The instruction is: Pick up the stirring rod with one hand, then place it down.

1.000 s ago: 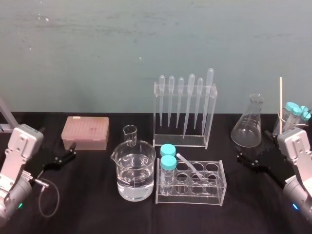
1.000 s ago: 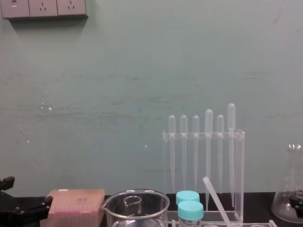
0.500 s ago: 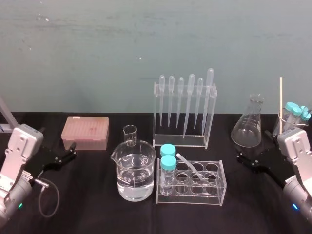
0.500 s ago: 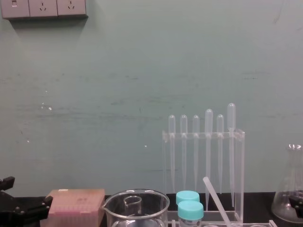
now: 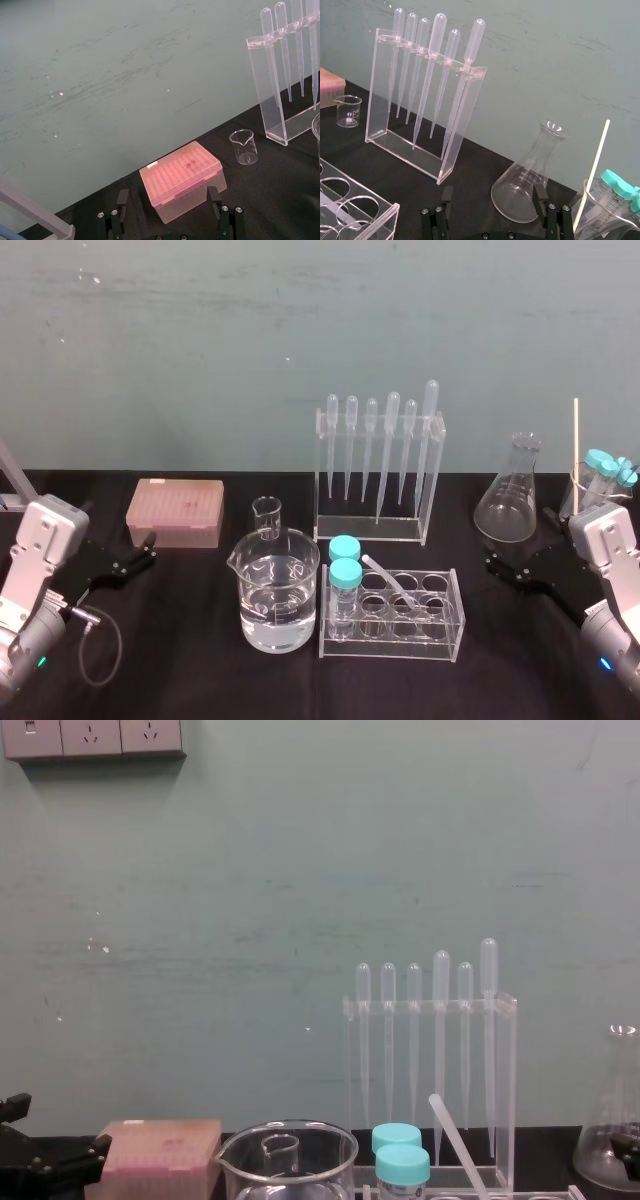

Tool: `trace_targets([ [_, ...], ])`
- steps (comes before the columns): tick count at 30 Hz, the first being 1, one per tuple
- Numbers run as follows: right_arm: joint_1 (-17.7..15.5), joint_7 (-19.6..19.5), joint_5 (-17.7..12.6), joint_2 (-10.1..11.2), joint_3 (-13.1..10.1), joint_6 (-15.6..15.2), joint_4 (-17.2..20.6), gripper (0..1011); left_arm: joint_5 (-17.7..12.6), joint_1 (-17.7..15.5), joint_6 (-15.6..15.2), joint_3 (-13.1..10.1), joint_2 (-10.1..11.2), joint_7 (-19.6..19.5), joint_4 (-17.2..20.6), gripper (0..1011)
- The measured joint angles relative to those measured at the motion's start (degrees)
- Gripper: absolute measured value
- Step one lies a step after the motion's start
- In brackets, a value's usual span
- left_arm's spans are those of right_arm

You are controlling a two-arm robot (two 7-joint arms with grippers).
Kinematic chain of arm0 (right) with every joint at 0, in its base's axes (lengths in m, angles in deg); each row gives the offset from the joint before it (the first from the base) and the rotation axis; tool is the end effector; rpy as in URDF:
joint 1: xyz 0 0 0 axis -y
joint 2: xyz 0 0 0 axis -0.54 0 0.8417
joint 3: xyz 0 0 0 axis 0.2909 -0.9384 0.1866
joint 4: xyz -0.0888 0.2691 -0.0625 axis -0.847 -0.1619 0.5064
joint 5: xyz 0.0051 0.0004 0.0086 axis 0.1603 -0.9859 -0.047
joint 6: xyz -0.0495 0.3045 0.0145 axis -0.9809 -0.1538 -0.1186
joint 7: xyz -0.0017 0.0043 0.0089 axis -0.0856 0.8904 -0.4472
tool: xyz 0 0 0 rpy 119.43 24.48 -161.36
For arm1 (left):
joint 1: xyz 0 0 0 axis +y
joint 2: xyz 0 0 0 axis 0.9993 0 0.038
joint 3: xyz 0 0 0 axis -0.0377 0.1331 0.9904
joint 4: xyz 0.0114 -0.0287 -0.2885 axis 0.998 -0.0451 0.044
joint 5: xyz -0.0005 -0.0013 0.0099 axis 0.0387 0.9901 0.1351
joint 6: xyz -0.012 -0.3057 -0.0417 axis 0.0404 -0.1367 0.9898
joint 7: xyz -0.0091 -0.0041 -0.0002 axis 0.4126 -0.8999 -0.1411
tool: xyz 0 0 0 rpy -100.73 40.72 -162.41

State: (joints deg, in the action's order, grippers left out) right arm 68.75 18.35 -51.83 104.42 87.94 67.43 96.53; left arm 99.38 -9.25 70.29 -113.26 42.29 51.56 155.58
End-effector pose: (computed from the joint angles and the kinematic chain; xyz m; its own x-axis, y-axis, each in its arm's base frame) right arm 0.3581 -0.0825 -0.3023 0.2923 -0.8803 0.3736 0.9552 0.2875 -0.0700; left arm 0.3580 0.0827 -0.3024 0.2924 0.8802 0.3738 -0.9552 0.2874 0.0705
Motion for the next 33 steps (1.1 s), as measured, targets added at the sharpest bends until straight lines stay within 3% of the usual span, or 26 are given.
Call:
trace_targets([
  [11, 0.00, 0.00, 0.00, 0.00, 0.00, 0.00, 0.00, 1000, 0.00, 0.00, 0.00, 0.00, 0.00, 0.00, 0.00, 1000],
  [14, -0.21, 2.07, -1.05, 0.26, -0.78, 0.03, 0.28, 1000, 0.00, 0.00, 0.00, 0.00, 0.00, 0.00, 0.00, 1000],
  [20, -1.14, 11.17, -7.38, 2.67, -3.18, -0.03, 3.33, 1000, 0.00, 0.00, 0.00, 0.00, 0.00, 0.00, 0.00, 1000],
  [26, -2.59, 23.99, -16.54, 5.69, -5.85, -0.43, 7.91, 1000, 0.00, 0.00, 0.00, 0.00, 0.01, 0.00, 0.00, 1000],
  [27, -2.59, 23.99, -16.54, 5.69, -5.85, -0.43, 7.91, 1000, 0.00, 0.00, 0.00, 0.00, 0.00, 0.00, 0.00, 1000],
  [30, -2.62, 30.59, -19.46, 6.72, -5.88, -0.96, 9.07, 1000, 0.00, 0.00, 0.00, 0.00, 0.00, 0.00, 0.00, 1000],
  [33, -1.75, 35.13, -20.01, 6.90, -4.81, -1.55, 9.13, 1000, 0.00, 0.00, 0.00, 0.00, 0.00, 0.00, 0.00, 1000],
])
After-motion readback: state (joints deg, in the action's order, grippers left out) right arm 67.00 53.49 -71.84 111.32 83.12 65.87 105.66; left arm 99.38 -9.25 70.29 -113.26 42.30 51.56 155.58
